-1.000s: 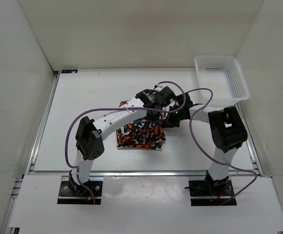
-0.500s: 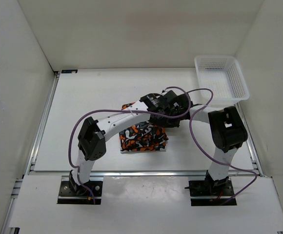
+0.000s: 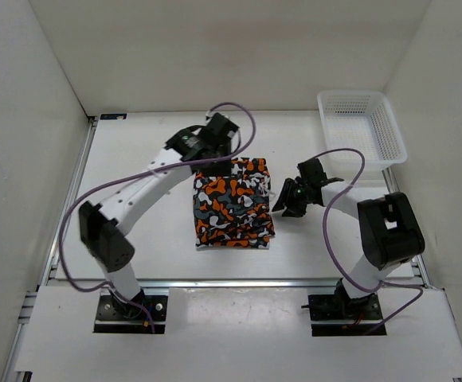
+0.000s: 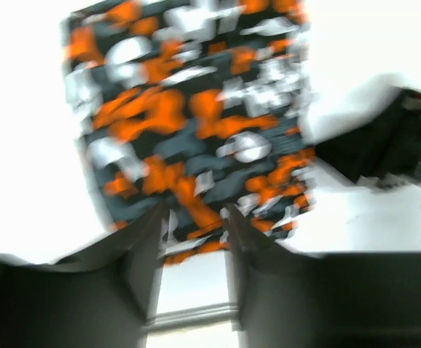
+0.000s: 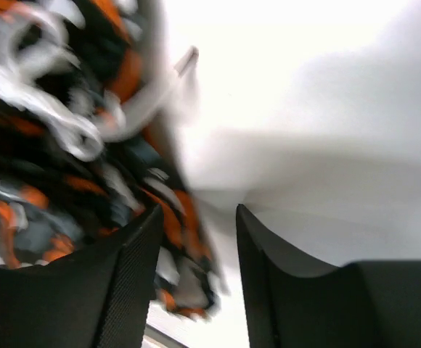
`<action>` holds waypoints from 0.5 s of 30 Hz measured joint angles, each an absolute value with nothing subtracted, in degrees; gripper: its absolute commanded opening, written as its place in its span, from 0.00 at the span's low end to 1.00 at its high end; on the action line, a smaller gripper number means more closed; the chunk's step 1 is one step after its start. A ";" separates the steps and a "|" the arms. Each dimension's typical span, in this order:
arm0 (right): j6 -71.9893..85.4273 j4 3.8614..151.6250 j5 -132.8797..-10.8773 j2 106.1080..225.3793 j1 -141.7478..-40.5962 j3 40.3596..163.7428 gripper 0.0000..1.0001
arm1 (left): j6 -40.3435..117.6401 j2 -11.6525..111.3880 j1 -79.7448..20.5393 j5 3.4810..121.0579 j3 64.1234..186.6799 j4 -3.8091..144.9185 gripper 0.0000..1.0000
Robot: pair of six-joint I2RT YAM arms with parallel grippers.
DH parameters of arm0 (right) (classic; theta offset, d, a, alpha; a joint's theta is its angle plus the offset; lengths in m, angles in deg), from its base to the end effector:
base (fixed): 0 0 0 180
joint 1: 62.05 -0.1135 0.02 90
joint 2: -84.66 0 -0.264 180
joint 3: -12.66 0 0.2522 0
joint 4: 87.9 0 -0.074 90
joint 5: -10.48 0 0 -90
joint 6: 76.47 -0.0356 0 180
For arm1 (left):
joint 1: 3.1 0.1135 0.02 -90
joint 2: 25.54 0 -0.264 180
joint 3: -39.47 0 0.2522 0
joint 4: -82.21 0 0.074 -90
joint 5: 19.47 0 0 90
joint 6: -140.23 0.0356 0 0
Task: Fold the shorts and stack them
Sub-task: Fold the shorts
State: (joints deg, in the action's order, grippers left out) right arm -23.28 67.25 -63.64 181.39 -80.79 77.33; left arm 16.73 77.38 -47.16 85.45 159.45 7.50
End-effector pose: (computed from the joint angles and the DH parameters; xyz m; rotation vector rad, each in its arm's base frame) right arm 0.3035 0.1132 0.1511 0.3102 2.6556 0.6995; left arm 0.2781 -0.2564 0.3532 0.1375 2.5342 -0.2019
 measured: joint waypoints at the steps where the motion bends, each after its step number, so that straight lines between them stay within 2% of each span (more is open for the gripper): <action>1: -22.58 65.83 -65.21 179.75 -80.74 76.52 0.51 | 16.36 74.58 -45.95 85.47 156.67 7.63 0.26; 3: -21.19 62.35 -68.36 175.95 -80.74 75.21 0.38 | 15.99 69.03 -43.70 85.21 150.79 7.87 0.11; 6: -19.42 57.63 -72.47 168.32 -81.25 74.60 0.19 | 15.42 63.45 -42.09 83.50 142.05 10.28 0.10; 10: -18.63 54.35 -75.44 162.64 -85.64 77.62 0.13 | 14.81 63.61 -41.89 79.46 131.64 15.31 0.10; 15: -18.65 55.01 -76.12 171.21 -93.57 86.01 0.12 | 13.72 73.70 -41.45 76.62 126.70 21.60 0.10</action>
State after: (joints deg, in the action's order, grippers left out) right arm -18.65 55.01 -76.12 171.21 -93.57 86.01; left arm 13.72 73.70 -41.45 76.62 126.70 21.60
